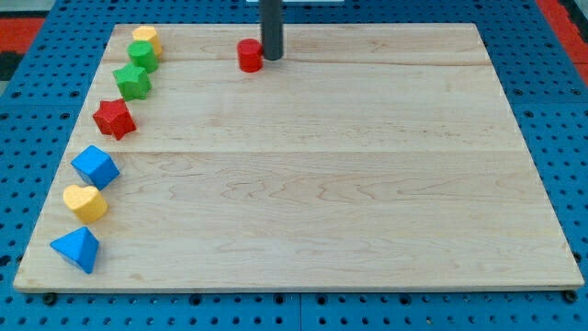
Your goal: Place the red circle to the right of the yellow hexagon
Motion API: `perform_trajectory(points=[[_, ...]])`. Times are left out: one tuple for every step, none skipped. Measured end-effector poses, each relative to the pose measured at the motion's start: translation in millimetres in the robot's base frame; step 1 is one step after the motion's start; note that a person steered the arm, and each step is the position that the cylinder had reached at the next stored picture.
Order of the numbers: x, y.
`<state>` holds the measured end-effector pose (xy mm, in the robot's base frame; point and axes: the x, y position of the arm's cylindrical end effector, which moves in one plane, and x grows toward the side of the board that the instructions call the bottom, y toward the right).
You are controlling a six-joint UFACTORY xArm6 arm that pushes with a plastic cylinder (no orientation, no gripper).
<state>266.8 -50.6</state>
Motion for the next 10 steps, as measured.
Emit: perform_trajectory(points=[[24,-25],[19,-61],[10,-84],[10,-109],[6,-129],[6,-125],[1,-122],[-14,-118],[-31,-115],[-53,-115]])
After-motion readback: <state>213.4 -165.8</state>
